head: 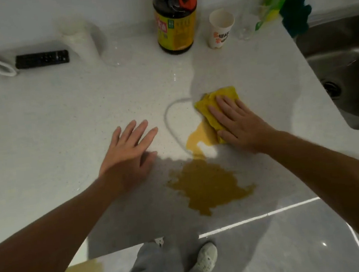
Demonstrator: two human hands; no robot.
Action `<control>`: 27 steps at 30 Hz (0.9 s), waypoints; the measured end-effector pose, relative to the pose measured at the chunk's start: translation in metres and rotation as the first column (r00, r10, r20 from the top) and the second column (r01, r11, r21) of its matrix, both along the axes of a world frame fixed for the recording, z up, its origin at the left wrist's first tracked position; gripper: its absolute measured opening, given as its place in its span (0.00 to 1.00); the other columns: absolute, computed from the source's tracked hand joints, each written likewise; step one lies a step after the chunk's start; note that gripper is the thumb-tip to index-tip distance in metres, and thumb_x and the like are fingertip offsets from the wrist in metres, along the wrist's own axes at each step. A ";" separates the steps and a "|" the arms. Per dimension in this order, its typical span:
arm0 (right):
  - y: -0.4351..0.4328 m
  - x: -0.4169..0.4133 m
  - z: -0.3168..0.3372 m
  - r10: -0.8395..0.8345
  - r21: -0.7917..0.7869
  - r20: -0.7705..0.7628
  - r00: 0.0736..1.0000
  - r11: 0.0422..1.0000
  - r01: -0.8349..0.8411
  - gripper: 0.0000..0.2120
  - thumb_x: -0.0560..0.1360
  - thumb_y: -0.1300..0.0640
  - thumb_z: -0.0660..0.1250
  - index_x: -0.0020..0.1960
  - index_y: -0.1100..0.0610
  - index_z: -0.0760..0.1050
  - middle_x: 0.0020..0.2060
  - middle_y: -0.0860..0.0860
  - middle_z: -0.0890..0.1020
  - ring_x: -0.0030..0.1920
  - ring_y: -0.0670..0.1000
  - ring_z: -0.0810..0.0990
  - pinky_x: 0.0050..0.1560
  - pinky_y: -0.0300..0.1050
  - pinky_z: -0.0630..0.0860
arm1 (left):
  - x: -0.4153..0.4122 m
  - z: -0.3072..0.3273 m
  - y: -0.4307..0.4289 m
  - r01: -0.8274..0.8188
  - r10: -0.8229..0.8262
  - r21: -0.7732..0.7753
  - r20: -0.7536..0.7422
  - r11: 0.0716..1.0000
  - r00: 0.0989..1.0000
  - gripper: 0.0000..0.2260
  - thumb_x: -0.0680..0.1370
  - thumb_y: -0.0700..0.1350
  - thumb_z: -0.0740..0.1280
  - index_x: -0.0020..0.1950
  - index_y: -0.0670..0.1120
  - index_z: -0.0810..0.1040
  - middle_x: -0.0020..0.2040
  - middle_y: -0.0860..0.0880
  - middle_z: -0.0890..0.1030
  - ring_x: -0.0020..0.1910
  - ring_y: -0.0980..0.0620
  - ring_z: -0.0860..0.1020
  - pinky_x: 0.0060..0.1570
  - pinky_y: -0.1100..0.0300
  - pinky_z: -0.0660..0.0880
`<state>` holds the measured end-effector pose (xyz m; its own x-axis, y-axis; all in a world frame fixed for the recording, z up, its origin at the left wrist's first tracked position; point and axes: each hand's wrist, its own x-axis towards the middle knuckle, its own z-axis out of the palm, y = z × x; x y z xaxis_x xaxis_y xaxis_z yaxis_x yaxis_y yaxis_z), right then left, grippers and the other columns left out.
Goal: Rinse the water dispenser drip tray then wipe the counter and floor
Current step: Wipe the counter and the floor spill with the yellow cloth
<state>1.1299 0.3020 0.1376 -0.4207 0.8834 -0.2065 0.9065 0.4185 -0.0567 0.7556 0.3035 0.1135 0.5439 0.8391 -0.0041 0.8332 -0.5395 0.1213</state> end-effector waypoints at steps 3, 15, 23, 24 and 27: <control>-0.009 0.007 -0.007 0.154 0.021 0.024 0.988 0.988 -0.154 0.34 0.84 0.40 0.48 0.83 0.59 0.54 0.82 0.62 0.55 0.82 0.63 0.53 0.80 0.63 0.53 | 0.000 0.000 0.001 -0.006 0.006 -0.012 -0.013 1.000 1.000 0.28 0.84 0.61 0.51 0.84 0.55 0.56 0.84 0.48 0.58 0.83 0.44 0.54 0.80 0.39 0.51; -0.172 -0.026 -0.004 -0.462 -0.049 -0.076 0.884 0.887 0.459 0.36 0.84 0.38 0.43 0.84 0.60 0.48 0.84 0.58 0.51 0.84 0.58 0.46 0.80 0.64 0.53 | -0.001 0.003 0.002 0.010 -0.012 0.018 0.129 1.000 0.992 0.26 0.82 0.57 0.60 0.79 0.50 0.70 0.79 0.42 0.70 0.79 0.38 0.64 0.77 0.37 0.57; -0.145 -0.143 -0.008 -0.814 -0.037 -0.084 0.575 0.579 0.815 0.37 0.81 0.39 0.43 0.84 0.60 0.51 0.83 0.59 0.54 0.83 0.61 0.50 0.81 0.62 0.48 | 0.003 0.014 -0.001 0.012 -0.013 0.009 0.130 1.000 0.991 0.26 0.80 0.56 0.60 0.76 0.47 0.74 0.77 0.40 0.72 0.77 0.36 0.68 0.76 0.36 0.60; -0.133 -0.141 -0.007 -0.812 -0.028 -0.082 0.578 0.581 0.813 0.38 0.80 0.39 0.43 0.84 0.60 0.52 0.83 0.60 0.55 0.83 0.62 0.51 0.81 0.62 0.48 | 0.003 0.015 0.000 0.008 -0.004 -0.036 0.102 0.999 0.995 0.27 0.81 0.57 0.58 0.78 0.49 0.72 0.79 0.42 0.70 0.79 0.37 0.65 0.77 0.36 0.58; -0.099 -0.117 -0.005 -0.736 -0.024 -0.083 0.672 0.675 0.737 0.38 0.81 0.38 0.46 0.84 0.58 0.52 0.83 0.60 0.56 0.83 0.62 0.52 0.80 0.62 0.48 | 0.002 0.013 0.001 -0.001 0.004 -0.089 0.030 0.996 1.000 0.28 0.82 0.60 0.55 0.81 0.52 0.65 0.82 0.44 0.65 0.82 0.40 0.58 0.79 0.38 0.53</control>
<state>1.0127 0.2033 0.1328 0.3533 0.9157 -0.1915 0.9132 -0.3820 -0.1418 0.7573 0.3049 0.1270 0.5428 0.8376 -0.0619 0.8297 -0.5234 0.1938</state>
